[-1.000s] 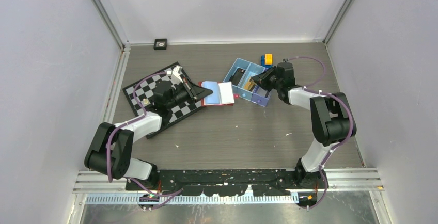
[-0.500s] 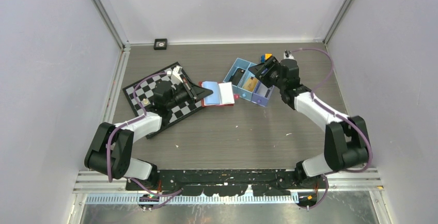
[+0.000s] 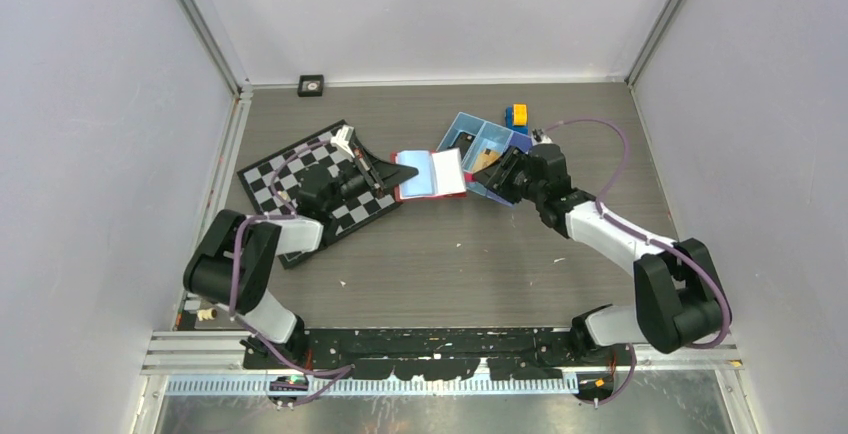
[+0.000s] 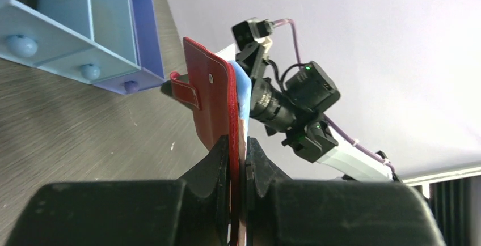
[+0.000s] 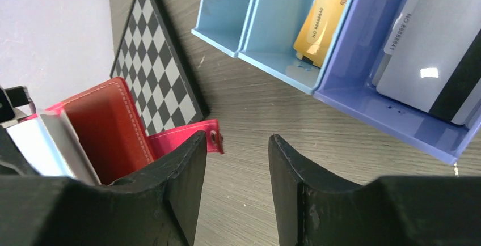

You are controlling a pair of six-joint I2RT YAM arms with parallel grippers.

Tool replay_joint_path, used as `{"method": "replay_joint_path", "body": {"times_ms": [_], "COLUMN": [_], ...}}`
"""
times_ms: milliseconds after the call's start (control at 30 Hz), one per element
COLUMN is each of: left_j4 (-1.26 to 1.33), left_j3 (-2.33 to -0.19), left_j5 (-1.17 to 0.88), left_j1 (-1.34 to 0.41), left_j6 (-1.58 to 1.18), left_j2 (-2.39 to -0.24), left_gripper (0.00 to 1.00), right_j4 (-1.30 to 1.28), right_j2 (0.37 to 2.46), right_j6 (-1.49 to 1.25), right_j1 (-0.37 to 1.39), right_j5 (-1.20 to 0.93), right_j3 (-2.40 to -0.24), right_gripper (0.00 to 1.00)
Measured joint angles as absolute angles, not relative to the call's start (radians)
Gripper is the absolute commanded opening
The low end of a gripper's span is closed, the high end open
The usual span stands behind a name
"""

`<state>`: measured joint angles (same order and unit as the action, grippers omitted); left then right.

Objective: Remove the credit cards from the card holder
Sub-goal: Place the credit card in the storage box, then close the card holder at the center of the board.

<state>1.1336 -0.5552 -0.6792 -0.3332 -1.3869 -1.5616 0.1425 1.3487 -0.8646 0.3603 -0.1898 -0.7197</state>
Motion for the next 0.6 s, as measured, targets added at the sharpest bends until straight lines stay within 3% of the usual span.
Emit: {"method": "replay_joint_path", "body": {"times_ms": [300,600], "left_j4": [1.318,1.312], "left_j3": [-0.556,-0.557], "left_j5": [-0.73,-0.737], "left_j1": [-0.334,-0.333], "left_j6": [-1.512,-1.502], "left_j2": [-1.632,-1.621], "left_gripper": [0.0,0.0], "right_j4": [0.207,0.396], "right_j2": [1.44,1.47], "right_j6": [-0.883,-0.945], "right_j1": [0.36,0.36], "right_j5": [-0.262,-0.402], "right_j3": [-0.714,-0.672], "right_gripper": [0.44,0.35]}}
